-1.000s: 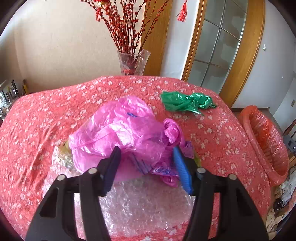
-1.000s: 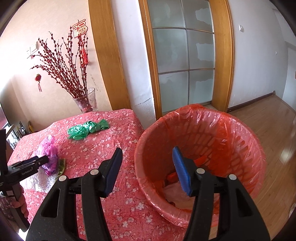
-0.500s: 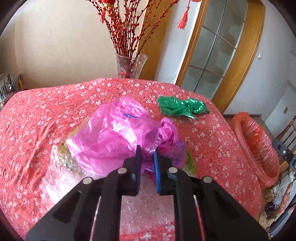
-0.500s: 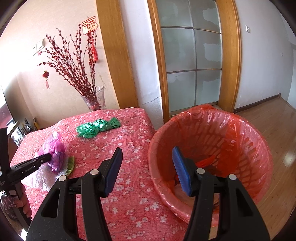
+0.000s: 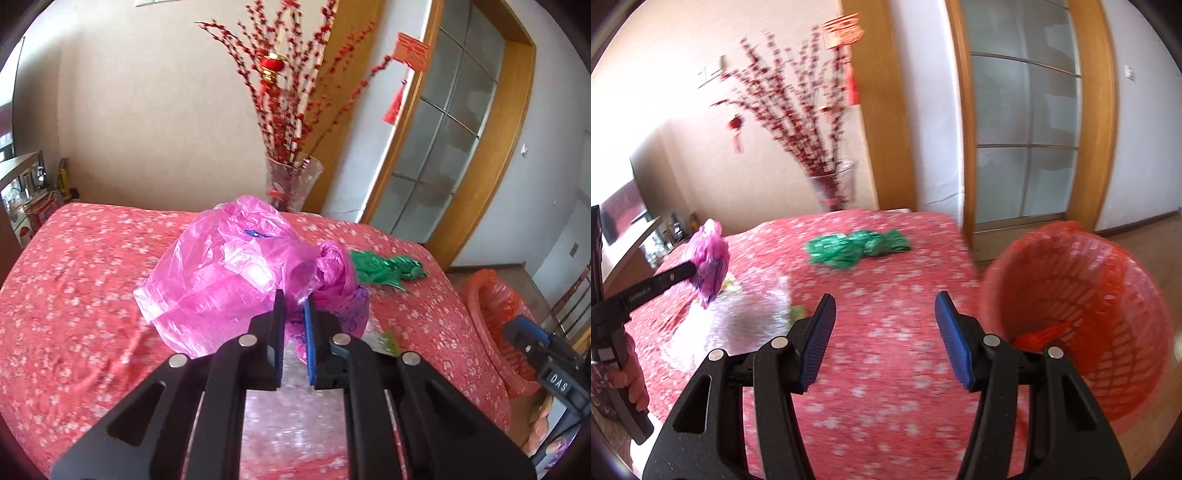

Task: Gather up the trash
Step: 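Lower the left tool onto the pink plastic bag and grasp it, then grasp the bubble wrap sheet with the right tool while the left tool holds the pink bag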

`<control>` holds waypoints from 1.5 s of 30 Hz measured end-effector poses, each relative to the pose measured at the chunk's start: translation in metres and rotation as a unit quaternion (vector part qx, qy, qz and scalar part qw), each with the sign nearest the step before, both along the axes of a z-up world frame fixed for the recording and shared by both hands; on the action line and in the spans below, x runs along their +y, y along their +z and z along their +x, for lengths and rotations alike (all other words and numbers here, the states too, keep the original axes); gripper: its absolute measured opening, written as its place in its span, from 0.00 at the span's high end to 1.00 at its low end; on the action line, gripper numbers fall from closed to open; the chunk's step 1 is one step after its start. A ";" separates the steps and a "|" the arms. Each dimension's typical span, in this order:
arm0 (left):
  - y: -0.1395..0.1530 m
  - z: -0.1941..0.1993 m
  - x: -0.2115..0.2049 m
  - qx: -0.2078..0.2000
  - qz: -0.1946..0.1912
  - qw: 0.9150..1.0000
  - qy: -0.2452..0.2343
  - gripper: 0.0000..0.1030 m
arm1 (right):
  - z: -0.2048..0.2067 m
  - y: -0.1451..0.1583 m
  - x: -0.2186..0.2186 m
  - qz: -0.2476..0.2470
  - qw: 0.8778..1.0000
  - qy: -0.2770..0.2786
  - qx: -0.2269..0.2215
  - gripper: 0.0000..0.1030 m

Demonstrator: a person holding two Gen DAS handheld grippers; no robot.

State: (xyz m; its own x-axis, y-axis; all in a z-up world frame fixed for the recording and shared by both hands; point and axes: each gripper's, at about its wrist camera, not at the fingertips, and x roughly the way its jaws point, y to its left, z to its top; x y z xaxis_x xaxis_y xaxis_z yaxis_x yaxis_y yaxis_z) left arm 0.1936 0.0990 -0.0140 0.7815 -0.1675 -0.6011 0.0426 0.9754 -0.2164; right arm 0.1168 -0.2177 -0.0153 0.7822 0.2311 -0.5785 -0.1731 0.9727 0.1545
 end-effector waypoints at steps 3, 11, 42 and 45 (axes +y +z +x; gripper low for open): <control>0.004 -0.006 0.023 -0.006 0.001 1.000 0.022 0.90 | 0.001 -0.003 0.027 0.003 0.999 0.034 0.005 0.45; 0.006 -0.018 0.074 -0.007 -0.003 0.998 0.069 0.90 | -0.002 -0.018 0.101 0.001 0.992 0.124 0.028 0.50; -0.001 -0.027 0.083 0.000 -0.022 0.998 0.059 0.90 | -0.012 -0.012 0.103 -0.004 0.992 0.128 0.017 0.94; 0.002 -0.026 0.075 -0.002 -0.020 0.999 0.050 0.90 | -0.009 -0.005 0.089 -0.001 0.994 0.109 0.007 0.94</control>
